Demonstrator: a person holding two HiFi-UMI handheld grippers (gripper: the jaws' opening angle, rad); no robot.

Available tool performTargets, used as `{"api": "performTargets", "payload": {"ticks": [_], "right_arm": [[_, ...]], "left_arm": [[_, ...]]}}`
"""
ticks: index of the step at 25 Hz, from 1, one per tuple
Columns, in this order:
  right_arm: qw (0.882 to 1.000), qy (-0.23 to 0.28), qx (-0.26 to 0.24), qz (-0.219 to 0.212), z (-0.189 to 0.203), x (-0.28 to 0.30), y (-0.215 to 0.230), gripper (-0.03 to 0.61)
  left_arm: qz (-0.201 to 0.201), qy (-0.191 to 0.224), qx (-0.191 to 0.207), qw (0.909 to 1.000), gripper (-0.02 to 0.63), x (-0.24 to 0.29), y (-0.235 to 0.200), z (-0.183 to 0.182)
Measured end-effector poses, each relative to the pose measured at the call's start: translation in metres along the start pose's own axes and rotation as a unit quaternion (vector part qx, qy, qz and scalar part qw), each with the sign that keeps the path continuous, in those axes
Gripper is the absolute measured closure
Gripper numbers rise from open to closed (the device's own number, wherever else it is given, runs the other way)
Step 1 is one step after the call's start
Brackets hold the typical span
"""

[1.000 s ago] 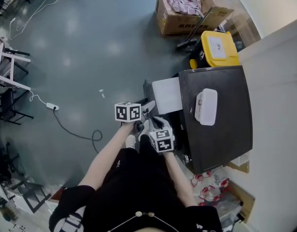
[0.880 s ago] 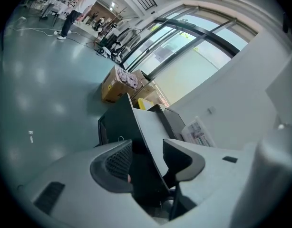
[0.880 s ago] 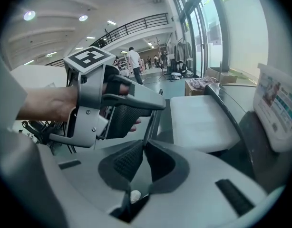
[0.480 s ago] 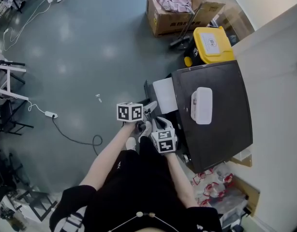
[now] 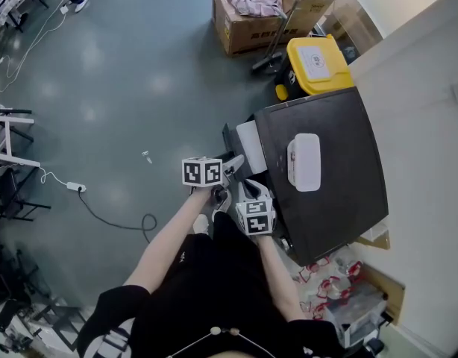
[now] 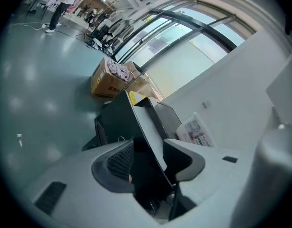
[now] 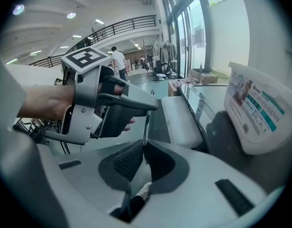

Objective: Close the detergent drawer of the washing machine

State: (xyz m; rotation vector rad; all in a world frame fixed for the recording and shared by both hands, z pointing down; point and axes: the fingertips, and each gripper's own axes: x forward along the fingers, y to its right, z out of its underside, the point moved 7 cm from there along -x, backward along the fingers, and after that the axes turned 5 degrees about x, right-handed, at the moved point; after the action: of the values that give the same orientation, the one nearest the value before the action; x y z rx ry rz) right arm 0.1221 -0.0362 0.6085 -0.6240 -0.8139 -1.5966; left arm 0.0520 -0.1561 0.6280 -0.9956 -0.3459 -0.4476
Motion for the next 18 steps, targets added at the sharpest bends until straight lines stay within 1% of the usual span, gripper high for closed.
{"api": "performTargets", "payload": {"ticks": [8, 18], "right_arm": [[1.0, 0.001, 0.015, 0.026, -0.003, -0.005, 0.014, 0.545], [0.998, -0.001, 0.021, 0.062, -0.005, -0.008, 0.028, 0.545]], "left_arm": [[0.017, -0.011, -0.002, 0.9998, 0.423, 0.017, 0.009, -0.003], [0.045, -0.01, -0.023, 0.9987, 0.423, 0.031, 0.016, -0.006]]}}
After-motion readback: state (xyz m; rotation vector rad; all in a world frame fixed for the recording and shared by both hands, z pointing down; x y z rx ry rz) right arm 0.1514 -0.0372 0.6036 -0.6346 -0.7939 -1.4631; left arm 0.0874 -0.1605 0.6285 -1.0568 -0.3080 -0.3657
